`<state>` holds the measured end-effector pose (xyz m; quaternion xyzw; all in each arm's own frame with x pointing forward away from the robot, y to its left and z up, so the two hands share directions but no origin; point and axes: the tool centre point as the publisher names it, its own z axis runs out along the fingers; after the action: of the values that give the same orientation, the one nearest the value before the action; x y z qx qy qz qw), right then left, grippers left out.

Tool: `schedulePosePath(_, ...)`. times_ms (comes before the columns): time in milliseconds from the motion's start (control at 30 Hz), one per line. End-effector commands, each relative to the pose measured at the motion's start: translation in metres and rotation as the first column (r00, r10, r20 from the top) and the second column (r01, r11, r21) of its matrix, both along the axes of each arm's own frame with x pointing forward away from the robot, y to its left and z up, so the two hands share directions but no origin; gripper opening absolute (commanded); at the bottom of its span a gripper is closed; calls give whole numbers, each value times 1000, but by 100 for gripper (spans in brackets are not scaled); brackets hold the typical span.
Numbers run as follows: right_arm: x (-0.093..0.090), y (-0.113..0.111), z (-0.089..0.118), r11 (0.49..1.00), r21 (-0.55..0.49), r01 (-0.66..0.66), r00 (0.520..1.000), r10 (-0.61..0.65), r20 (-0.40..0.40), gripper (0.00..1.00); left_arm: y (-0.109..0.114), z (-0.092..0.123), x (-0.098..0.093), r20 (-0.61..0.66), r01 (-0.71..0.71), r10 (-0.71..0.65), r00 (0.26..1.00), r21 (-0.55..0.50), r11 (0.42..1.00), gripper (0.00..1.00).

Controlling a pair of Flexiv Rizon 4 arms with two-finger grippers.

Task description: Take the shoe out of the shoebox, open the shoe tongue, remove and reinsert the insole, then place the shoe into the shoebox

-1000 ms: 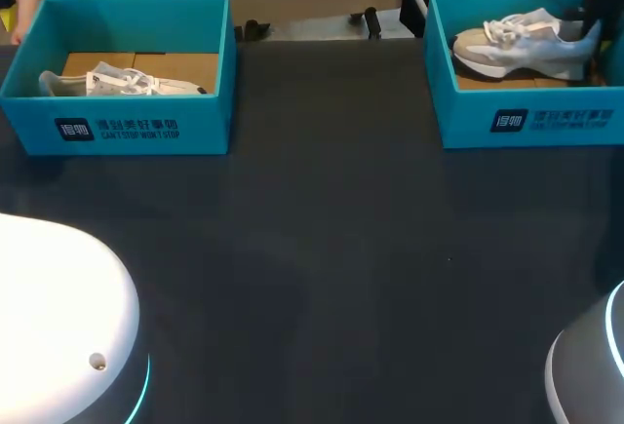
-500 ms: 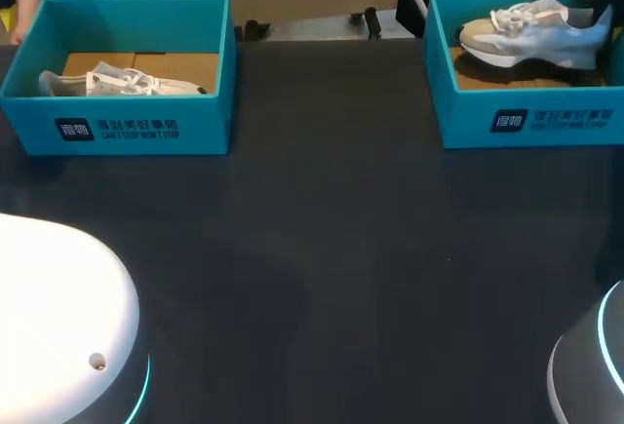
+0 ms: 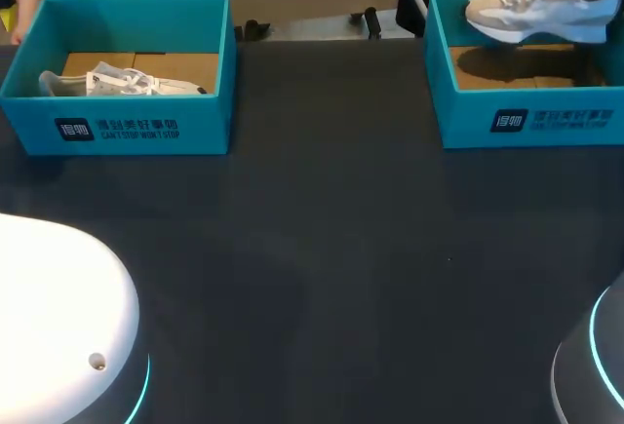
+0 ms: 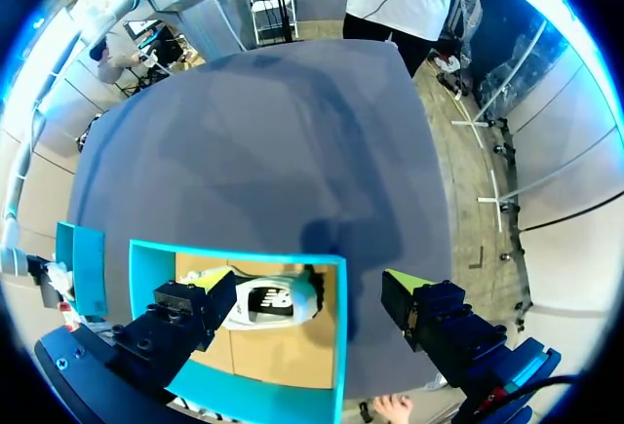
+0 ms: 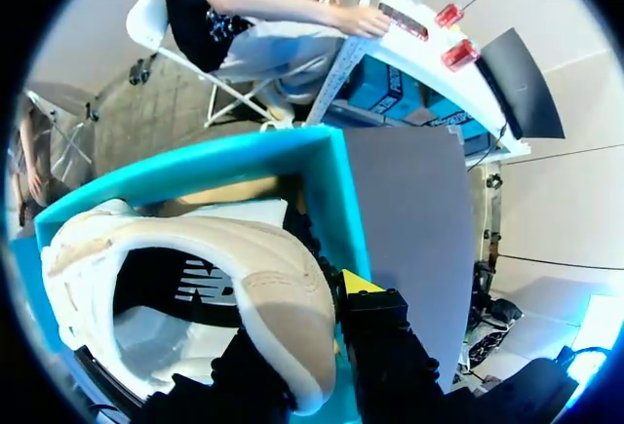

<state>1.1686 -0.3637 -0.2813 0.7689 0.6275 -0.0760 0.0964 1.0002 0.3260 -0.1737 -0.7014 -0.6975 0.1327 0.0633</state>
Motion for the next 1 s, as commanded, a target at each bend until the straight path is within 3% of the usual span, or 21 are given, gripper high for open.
schedulePosePath(33,-22,6,28,1000,-8,-19,996,20,83,0,0,0,-1,2,2,-2,1000,2,1000,100)
schedulePosePath(733,-55,42,104,999,-14,-49,975,51,215,0,0,0,-1,2,2,-2,1000,2,1000,100)
schedulePosePath(1000,-60,52,110,998,12,-65,966,60,252,0,0,0,-1,2,2,-2,1000,2,1000,100)
